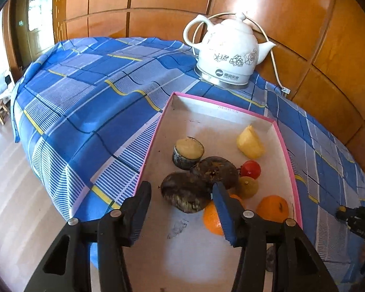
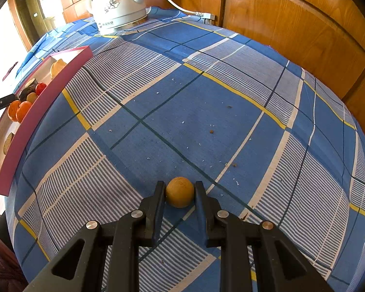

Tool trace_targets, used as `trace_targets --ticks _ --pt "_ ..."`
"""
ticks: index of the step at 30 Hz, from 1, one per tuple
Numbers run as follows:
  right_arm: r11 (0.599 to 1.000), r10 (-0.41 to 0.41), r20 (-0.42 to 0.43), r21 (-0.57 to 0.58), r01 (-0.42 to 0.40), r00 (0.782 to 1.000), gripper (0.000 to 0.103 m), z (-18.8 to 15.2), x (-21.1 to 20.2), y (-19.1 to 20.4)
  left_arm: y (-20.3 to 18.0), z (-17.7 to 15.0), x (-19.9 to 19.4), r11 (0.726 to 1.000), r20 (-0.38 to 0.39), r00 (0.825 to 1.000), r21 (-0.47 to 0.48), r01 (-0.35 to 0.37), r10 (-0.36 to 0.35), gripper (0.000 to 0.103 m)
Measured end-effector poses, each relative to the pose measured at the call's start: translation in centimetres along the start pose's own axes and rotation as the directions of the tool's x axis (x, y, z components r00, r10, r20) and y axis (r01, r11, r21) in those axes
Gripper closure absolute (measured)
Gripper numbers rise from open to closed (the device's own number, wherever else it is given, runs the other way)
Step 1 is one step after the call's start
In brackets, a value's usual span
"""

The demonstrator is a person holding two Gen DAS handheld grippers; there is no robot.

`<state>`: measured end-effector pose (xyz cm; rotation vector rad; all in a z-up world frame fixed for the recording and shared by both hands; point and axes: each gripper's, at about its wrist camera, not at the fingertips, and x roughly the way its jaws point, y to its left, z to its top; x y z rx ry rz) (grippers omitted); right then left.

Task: Organize fruits
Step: 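Lower the dark fruit into the tray and open the left tool, then carry the small tan ball toward the tray with the right tool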

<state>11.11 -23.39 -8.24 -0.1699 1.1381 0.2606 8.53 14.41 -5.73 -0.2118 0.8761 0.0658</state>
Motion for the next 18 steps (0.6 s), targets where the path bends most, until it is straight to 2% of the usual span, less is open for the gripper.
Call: trace_targets --ticks 12,18 --pt "1.000 -0.007 -0.001 -0.005 0.007 1.000 0.079 0.0 0.0 0.1 -1.1 -1.5 -2.9 0.998 0.051 0.997 -0.019 -0.053 0.054 0.050" --pt "1.000 -0.011 0.000 -0.005 0.011 1.000 0.079 0.0 -0.1 0.2 -2.8 -1.8 -3.7 0.998 0.054 0.997 0.013 -0.060 0.059 0.050"
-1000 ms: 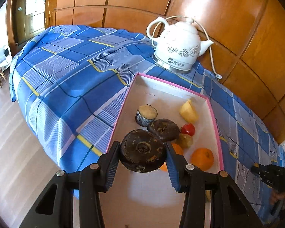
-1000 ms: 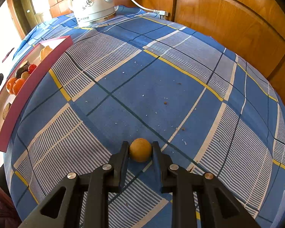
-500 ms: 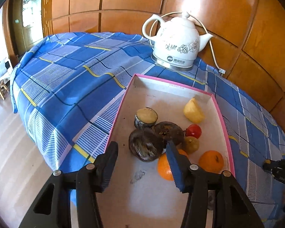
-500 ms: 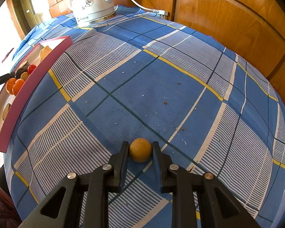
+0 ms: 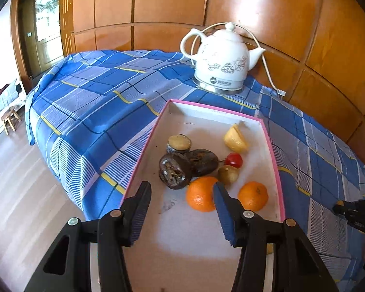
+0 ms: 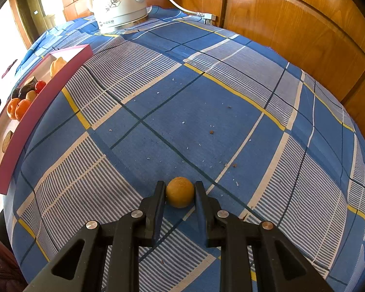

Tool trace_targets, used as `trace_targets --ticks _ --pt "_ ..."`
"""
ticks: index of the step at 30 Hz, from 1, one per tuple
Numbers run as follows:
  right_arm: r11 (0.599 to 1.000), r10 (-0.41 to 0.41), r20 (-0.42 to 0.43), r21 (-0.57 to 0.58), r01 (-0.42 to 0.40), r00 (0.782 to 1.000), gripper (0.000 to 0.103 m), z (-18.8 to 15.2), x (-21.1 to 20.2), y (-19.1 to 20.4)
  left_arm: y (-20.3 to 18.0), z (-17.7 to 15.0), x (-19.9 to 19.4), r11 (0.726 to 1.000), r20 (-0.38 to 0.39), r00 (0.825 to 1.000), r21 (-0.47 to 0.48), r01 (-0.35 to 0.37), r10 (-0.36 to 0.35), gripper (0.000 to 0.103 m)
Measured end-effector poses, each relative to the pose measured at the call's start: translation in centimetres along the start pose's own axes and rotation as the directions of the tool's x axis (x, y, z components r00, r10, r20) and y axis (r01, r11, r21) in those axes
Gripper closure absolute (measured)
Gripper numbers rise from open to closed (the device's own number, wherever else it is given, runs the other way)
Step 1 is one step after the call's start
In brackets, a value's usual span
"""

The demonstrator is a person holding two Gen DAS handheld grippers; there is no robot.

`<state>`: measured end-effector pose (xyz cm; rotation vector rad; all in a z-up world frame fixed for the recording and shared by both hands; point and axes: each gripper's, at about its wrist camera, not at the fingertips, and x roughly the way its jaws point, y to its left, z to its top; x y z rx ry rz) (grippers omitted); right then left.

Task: Organize fruits
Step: 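Carry the small tan ball toward the tray with the right tool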

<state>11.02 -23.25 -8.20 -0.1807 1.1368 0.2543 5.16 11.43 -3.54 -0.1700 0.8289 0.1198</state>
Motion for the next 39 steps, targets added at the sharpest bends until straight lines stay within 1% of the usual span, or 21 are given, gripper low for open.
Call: trace_targets --ticks 8,14,29,39 --pt "1.000 -0.002 0.000 -0.001 0.002 1.000 0.079 0.0 0.0 0.0 -1.8 -0.5 -0.8 0.999 0.004 0.999 0.039 0.036 -0.036 0.049" --pt "1.000 -0.001 -0.001 -0.001 0.001 1.000 0.079 0.0 0.0 0.0 -2.6 -0.8 -1.1 0.997 0.004 0.999 0.066 0.047 -0.047 0.049" --pt "1.000 -0.001 0.000 -0.001 0.001 1.000 0.079 0.0 0.0 0.0 -3.4 -1.5 -1.1 0.994 -0.013 0.998 0.087 0.066 -0.065 0.049" --pt "1.000 -0.006 0.000 -0.003 0.006 1.000 0.079 0.0 0.0 0.1 -3.4 -1.4 -1.2 0.994 -0.007 0.998 0.089 0.065 -0.065 0.049"
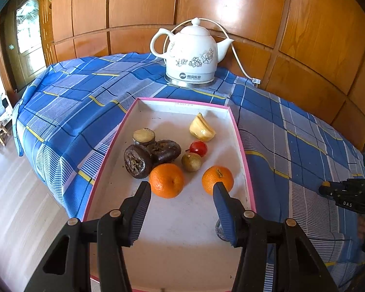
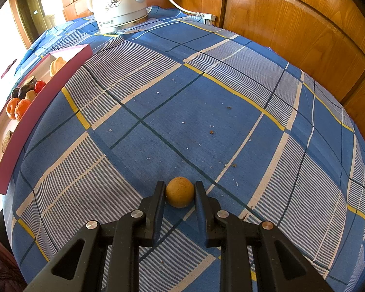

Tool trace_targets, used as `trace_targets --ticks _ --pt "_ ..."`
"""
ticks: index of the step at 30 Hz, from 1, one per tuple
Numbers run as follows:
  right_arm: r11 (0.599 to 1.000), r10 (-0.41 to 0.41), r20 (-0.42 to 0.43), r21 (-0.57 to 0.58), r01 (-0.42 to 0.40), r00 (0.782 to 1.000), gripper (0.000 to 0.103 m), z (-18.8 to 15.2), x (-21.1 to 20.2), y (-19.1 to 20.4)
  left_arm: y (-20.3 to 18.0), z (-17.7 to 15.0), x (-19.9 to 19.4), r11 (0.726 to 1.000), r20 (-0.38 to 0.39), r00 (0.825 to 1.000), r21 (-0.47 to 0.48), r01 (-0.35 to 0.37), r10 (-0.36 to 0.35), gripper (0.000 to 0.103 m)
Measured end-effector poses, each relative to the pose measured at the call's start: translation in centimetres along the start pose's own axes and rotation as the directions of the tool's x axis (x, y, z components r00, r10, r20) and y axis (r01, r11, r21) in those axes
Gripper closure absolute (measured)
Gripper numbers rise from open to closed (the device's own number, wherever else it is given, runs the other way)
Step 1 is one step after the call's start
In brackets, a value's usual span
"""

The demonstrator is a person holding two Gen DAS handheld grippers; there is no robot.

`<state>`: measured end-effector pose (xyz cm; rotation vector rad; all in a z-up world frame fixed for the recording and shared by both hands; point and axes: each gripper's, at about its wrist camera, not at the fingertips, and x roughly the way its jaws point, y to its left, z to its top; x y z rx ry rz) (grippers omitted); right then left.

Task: Organize fruits
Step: 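Carry the small tan ball toward the tray with the right tool, then lower the tan ball into the tray and open the right tool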

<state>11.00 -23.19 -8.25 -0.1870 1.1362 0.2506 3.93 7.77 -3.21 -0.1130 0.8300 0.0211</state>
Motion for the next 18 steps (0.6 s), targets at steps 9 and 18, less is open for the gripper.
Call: trace_targets --ticks 9,18 --pt "1.000 0.010 0.001 0.005 -0.010 1.000 0.080 1.0 -1.2 1.2 0.7 0.2 -0.1 1.000 0.006 1.000 -0.015 0.004 -0.004 0.049" --pt "0.972 0.209 0.084 -0.127 -0.198 0.974 0.080 3.3 -4.9 9.1 2.3 0.3 -0.7 0.999 0.027 1.000 -0.046 -0.001 0.002 0.049"
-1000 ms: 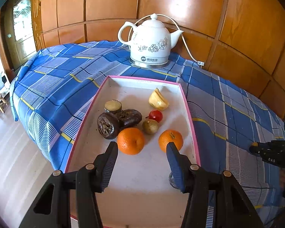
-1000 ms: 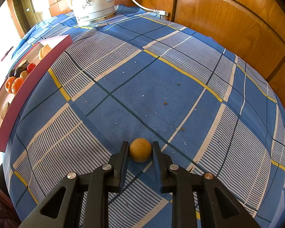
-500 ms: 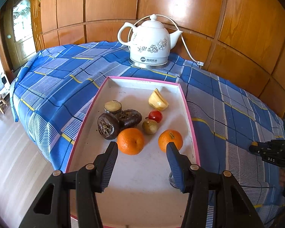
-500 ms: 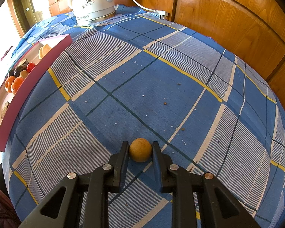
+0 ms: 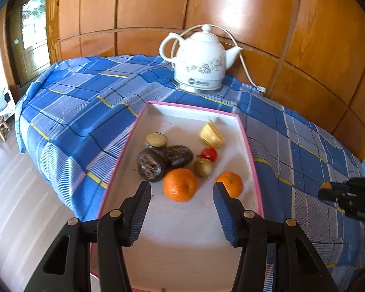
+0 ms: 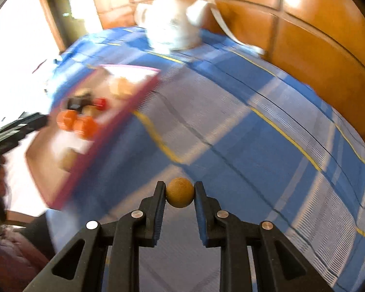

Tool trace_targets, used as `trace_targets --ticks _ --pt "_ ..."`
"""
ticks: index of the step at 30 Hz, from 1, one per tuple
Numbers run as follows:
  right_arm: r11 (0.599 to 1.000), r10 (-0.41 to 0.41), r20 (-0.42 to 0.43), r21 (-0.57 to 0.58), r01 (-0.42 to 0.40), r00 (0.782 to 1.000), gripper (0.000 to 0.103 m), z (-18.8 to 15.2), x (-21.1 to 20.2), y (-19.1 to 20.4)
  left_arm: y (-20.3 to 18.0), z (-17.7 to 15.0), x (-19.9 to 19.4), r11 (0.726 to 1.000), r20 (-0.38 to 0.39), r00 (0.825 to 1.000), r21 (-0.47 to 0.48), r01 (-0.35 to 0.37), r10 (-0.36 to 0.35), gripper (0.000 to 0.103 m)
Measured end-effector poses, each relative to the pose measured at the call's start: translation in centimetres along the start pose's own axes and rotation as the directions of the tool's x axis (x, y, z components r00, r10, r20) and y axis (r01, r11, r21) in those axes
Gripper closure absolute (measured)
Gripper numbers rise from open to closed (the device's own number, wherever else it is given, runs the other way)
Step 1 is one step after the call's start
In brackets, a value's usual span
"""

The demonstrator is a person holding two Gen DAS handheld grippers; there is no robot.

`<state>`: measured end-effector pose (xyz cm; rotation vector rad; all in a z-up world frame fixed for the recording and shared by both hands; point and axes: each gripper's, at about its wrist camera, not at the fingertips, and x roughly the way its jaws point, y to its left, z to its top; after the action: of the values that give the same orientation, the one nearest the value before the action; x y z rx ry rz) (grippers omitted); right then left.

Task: Organize fruits
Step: 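Lower the tan ball into the tray and open the right tool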

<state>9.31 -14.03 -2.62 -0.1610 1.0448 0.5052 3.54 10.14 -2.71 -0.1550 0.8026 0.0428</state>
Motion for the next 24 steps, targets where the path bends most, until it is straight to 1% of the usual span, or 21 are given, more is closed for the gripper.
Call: trace_targets --ticks 3,6,10,13,16,20,24 --pt "0.995 0.078 0.016 -0.056 -0.077 0.997 0.080 1.6 0.2 3.7 1.6 0.4 -0.4 0.999 0.014 1.000 -0.035 -0.020 0.021 0.049" --pt "0.981 0.157 0.013 -0.113 -0.155 0.987 0.080 3.2 0.9 7.6 3.2 0.5 -0.8 0.997 0.030 0.998 -0.069 -0.045 0.047 0.049" --pt "0.964 0.208 -0.012 -0.169 -0.207 0.978 0.080 4.7 2.9 11.9 5.0 0.4 -1.1 0.992 0.035 0.997 -0.107 -0.069 0.073 0.049" --pt "0.954 0.223 -0.049 -0.196 -0.229 0.973 0.079 5.1 4.7 13.9 5.8 0.2 -1.0 0.990 0.028 0.997 -0.123 -0.073 0.077 0.049" --pt "0.954 0.208 -0.087 -0.202 -0.222 0.974 0.079 5.4 7.0 15.2 6.1 0.0 -0.9 0.989 0.024 0.997 -0.130 -0.070 0.074 0.049" --pt "0.960 0.178 -0.114 -0.198 -0.198 0.977 0.079 5.8 9.3 15.5 6.1 -0.3 -0.8 0.990 0.019 0.998 -0.129 -0.062 0.065 0.049" --pt "0.968 0.162 -0.126 -0.170 -0.182 0.979 0.072 5.8 10.4 14.9 6.0 -0.5 -0.6 0.990 0.013 0.998 -0.128 -0.055 0.057 0.049"
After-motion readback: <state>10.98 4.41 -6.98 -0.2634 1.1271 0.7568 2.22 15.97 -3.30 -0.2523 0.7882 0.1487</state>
